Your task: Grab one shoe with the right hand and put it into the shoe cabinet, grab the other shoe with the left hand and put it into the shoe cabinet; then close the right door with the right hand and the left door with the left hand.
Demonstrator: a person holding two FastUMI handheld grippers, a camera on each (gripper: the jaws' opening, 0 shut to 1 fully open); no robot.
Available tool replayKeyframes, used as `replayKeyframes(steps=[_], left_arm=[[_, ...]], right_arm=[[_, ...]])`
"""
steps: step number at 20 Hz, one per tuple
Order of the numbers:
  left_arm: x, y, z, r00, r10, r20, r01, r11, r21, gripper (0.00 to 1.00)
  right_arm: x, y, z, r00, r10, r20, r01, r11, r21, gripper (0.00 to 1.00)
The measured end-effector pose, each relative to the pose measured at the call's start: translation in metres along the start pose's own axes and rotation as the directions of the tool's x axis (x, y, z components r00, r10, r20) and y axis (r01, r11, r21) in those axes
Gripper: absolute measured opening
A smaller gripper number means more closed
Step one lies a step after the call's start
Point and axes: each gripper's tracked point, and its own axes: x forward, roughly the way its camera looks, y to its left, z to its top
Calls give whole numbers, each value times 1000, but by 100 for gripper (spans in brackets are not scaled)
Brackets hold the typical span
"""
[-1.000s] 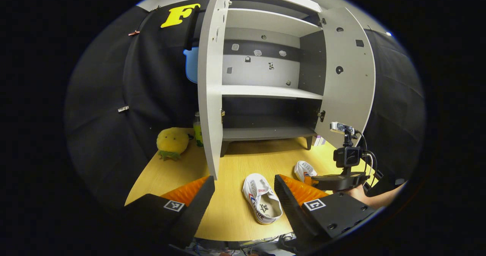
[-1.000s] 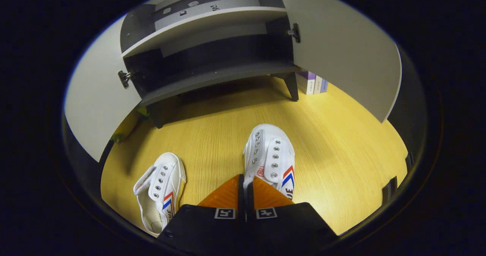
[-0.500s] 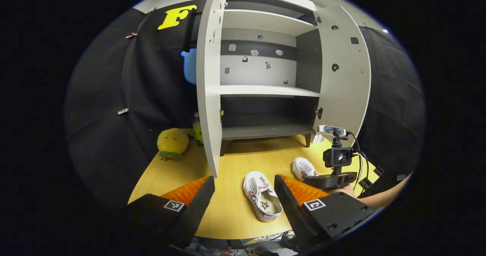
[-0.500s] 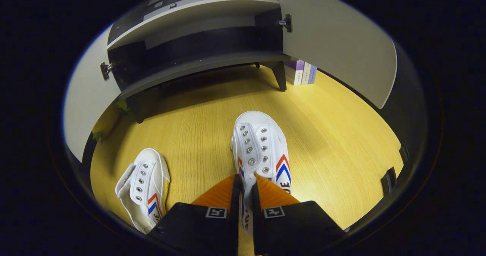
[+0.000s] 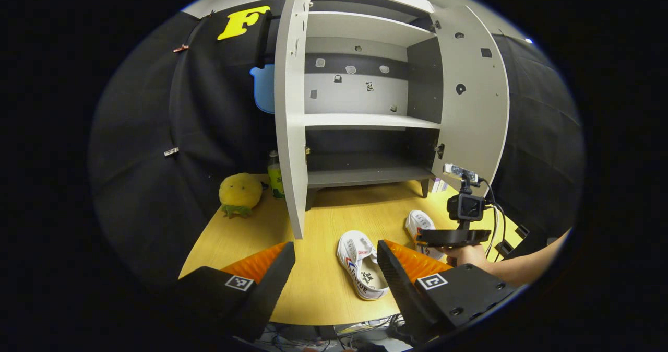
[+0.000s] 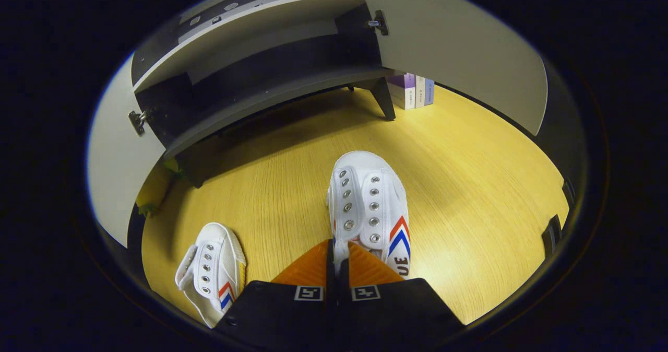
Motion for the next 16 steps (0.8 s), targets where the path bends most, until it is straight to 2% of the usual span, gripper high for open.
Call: replayKeyframes(steps=[4,7,8,10,11,13,16], left_arm=[[2,0,-1,1000,-6,-4,6,1000,1,98],[6,-3,0,1000,-16,0,16,1000,3,98],[7,-3,0,1000,-16,-2,16,1000,7,98],[6,-5,1,1000,-19,-1,19,1000,17,98],[5,-5,2,1000,-20,2,20,1000,23,98],[2,-7,3,1000,-28,7,28,999,35,98],[1,-7,-2,1000,-27,-4,28,998,50,98]], right_arm=[[-21,-3,28,997,34,68,-33,999,-18,5],[-15,-5,18,999,35,26,-32,996,-84,5],[-11,-9,9,1000,1,14,0,995,-96,5],[-6,-20,11,995,-75,64,83,989,-120,5],[-4,-18,7,994,-88,70,96,988,-121,5],[3,-18,4,993,-101,62,109,985,-131,12],[16,-12,-2,996,-91,15,92,991,-99,30]])
